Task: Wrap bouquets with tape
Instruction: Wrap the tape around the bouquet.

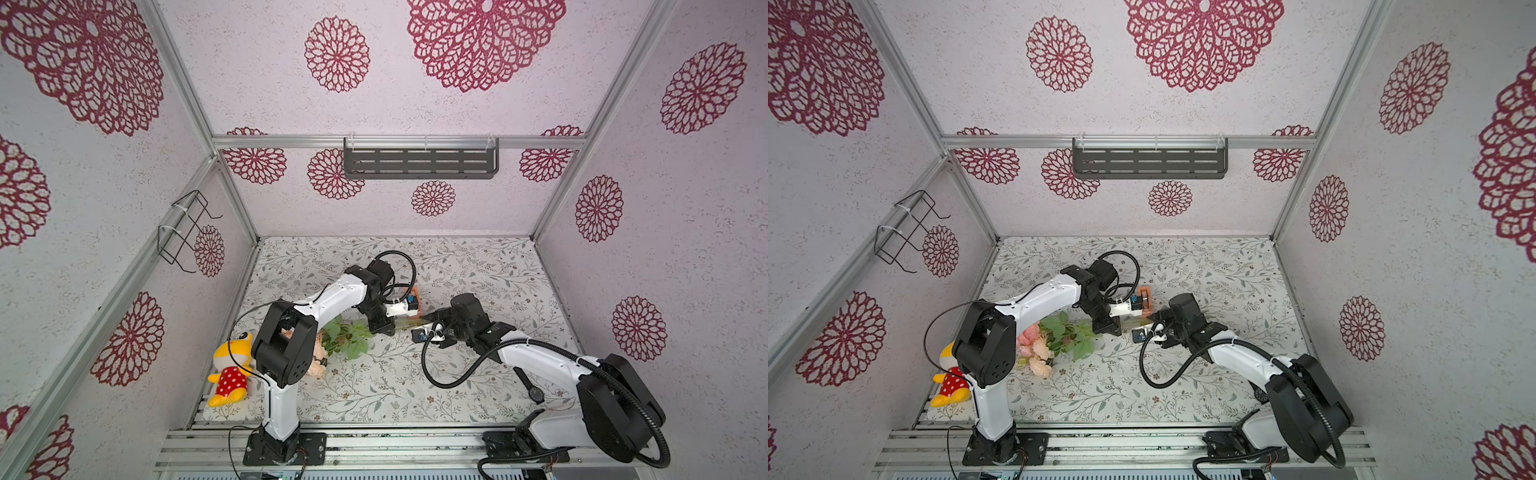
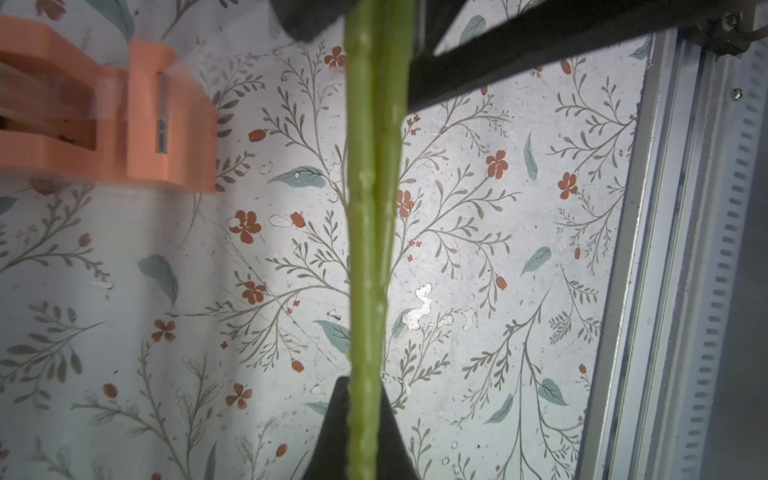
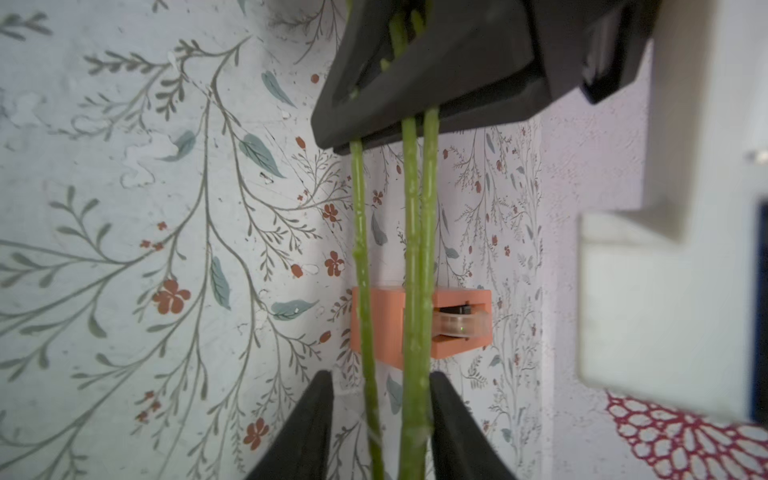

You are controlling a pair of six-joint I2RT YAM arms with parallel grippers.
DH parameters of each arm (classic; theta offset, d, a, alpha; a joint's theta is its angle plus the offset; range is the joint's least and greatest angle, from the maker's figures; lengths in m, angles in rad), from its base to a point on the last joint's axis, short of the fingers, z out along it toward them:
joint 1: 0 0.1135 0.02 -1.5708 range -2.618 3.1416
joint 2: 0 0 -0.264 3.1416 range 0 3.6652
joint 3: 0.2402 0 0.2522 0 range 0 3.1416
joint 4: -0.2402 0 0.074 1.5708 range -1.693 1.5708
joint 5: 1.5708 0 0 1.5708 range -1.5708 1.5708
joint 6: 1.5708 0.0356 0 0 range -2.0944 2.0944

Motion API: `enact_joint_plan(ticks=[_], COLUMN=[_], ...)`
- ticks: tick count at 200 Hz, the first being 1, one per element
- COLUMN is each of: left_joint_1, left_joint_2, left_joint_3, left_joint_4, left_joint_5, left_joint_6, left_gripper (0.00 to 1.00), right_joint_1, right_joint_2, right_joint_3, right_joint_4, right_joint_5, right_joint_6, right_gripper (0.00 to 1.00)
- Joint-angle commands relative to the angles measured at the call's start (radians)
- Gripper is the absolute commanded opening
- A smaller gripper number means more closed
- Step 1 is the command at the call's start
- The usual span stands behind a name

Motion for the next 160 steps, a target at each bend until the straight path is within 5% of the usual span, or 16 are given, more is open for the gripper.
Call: enact_joint_plan(ticks=[1, 22, 72, 100, 142, 158, 160], left_joint_1=[-0.006, -0.003, 0.003, 0.006, 0.021, 0.036, 0.038], left_joint_2=[0.050, 0.056, 0.081, 0.076, 0.044, 0.025, -0.003], left_joint_3=[0.040, 0.050, 0.082, 0.097, 0.109, 0.116, 0.116], left_joint_4=[-0.053, -0.074, -0.116, -0.133, -0.163, -0.144, -0.140], left_joint_5=[0.040, 0.064, 0.089, 0.109, 0.097, 0.074, 0.072], left_joint_6=[0.031, 0.040, 0.051, 0.050, 0.037, -0.012, -0.018], left_gripper=[0.00, 0.00, 0.00, 0.00, 0.00, 0.24, 0.52], right_joint_1=[0.012, 0.020, 0.062, 0.101, 0.145, 0.148, 0.149], right_joint_2=[0.003, 0.005, 0.028, 0.042, 0.062, 0.072, 0.073], right_joint_3=[-0.009, -0.019, -0.041, -0.084, -0.125, -0.140, -0.142], right_joint_4=[0.074, 0.100, 0.122, 0.259, 0.402, 0.446, 0.449], right_joint_5=[0.059, 0.073, 0.177, 0.276, 0.346, 0.368, 0.370], right_joint_6=[-0.062, -0.082, -0.150, -0.182, -0.170, -0.169, -0.169], right_gripper=[0.28, 0.20, 0.19, 0.00, 0.00, 0.00, 0.00])
